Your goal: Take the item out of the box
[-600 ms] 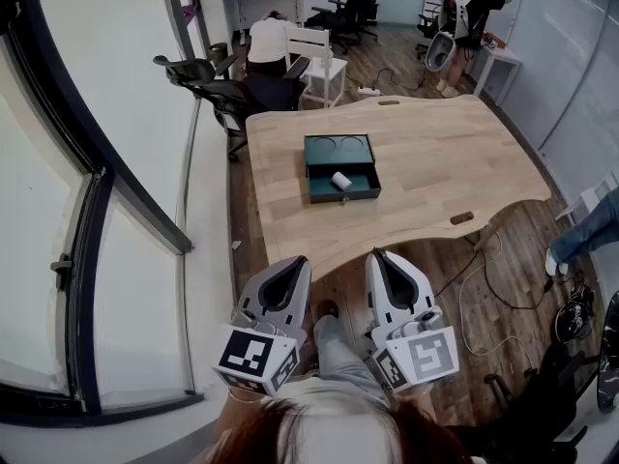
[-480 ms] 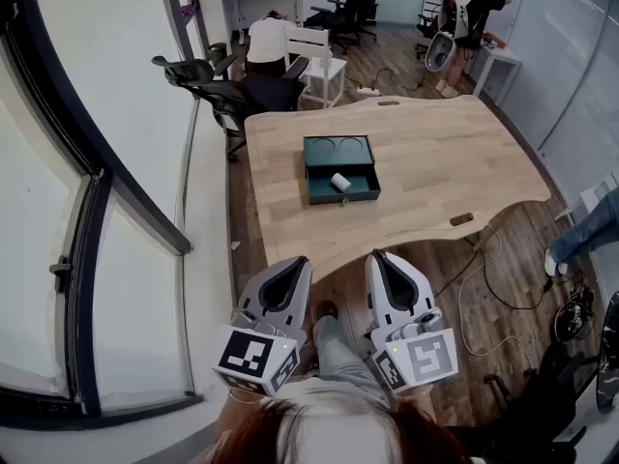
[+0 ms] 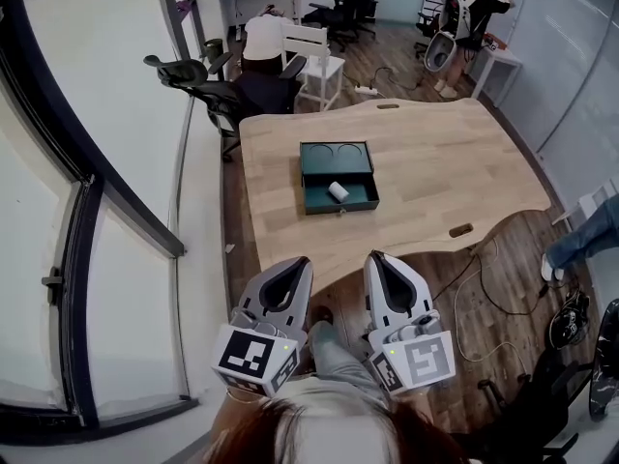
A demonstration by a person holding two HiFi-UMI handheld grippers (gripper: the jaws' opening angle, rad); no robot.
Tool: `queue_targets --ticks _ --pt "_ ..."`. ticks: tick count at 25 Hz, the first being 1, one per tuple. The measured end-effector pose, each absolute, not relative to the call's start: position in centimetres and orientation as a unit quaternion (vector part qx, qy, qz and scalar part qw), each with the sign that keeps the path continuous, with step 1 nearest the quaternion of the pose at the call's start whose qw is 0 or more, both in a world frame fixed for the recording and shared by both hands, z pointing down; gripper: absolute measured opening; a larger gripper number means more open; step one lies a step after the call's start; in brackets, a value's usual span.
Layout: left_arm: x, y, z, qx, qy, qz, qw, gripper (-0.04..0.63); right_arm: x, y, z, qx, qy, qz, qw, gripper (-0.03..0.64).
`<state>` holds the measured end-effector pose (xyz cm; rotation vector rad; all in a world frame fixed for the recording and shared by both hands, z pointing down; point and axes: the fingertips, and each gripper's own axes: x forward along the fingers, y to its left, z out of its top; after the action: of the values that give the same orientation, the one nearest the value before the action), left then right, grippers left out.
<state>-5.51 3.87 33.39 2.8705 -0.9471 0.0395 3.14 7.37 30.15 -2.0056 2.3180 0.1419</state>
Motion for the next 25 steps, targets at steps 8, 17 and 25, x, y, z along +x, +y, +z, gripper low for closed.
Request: queue_targets --ticks 8,17,25 --pt "-3.8 0.1 33.6 0.947 -0.313 0.02 0.065 0.006 4.6 3.4 30.7 -0.651 0.758 0.033 0.03 0.025" --pt "-1.7 -3.8 33.4 0.949 -0.308 0.024 0.063 0.006 6.1 -0.9 31.5 -0.647 0.762 0.023 0.014 0.025" --pt "0.2 -7.0 33.8 0.948 -0.308 0.029 0.07 0.006 8.0 -4.3 32.2 -0.644 0.765 0.011 0.007 0.025"
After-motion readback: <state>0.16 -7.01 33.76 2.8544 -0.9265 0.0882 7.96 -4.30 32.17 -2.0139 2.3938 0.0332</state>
